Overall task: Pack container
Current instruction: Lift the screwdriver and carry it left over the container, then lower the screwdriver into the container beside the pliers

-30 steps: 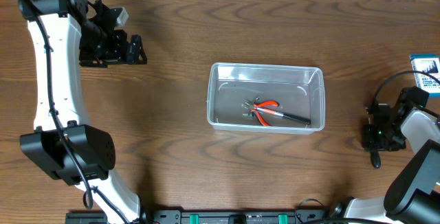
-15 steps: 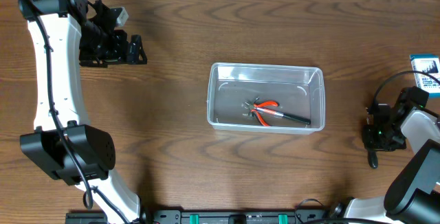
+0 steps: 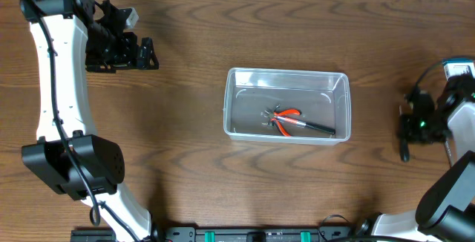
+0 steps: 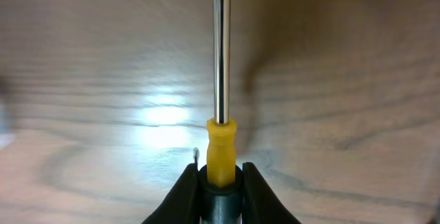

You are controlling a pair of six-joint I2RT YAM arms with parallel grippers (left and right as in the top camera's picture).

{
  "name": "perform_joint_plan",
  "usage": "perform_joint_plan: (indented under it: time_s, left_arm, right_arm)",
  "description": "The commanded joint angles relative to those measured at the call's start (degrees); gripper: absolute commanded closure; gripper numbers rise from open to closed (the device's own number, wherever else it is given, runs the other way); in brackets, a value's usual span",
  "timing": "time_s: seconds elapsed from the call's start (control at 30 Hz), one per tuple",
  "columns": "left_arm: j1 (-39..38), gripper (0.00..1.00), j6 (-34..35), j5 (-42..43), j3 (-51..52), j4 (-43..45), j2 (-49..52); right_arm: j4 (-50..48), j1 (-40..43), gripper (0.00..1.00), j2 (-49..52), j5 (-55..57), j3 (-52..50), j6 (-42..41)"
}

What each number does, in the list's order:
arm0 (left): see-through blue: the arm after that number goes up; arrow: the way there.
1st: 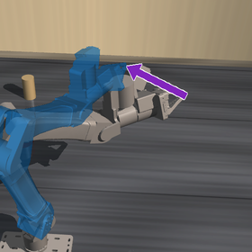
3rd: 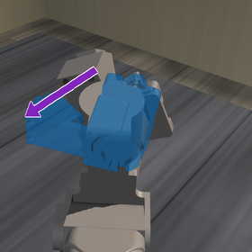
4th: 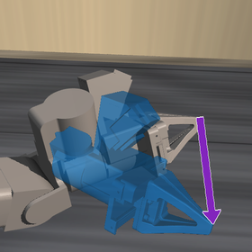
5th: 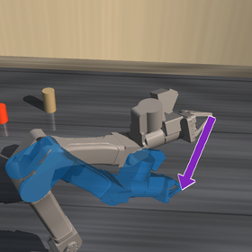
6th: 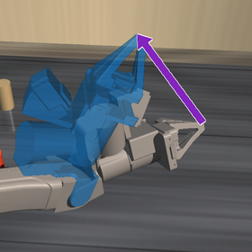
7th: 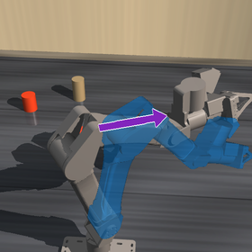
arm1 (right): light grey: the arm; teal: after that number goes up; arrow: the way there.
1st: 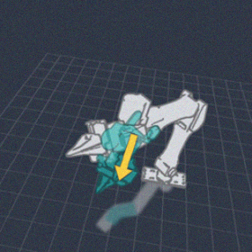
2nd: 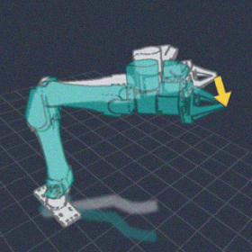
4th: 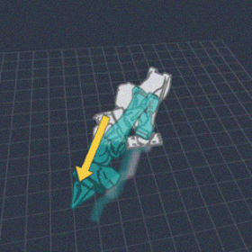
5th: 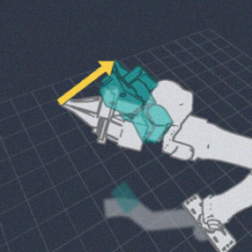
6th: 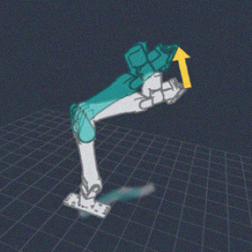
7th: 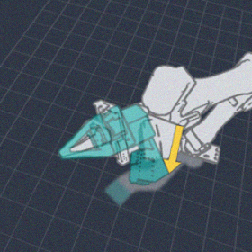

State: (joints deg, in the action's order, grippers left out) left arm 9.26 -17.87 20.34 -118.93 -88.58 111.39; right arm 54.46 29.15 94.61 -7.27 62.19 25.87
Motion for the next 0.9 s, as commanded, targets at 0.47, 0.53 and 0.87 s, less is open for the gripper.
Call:
perform_joint_plan:
  time_s: [0.47,0.53,0.87]
  left_arm:
    - [0.0,0.02,-0.3,-0.5,-0.2,-0.3,0.4]
    - [0.0,0.02,-0.3,-0.5,-0.2,-0.3,0.4]
    - [0.0,0.02,-0.3,-0.5,-0.2,-0.3,0.4]
  right_arm:
    - [16.7,-29.0,0.99,0.1,-3.7,34.9,13.8]
    - [16.3,-31.7,0.99,0.1,-3.2,36.2,15.9]
    - [16.0,-46.1,0.99,0.6,4.8,35.5,29.3]
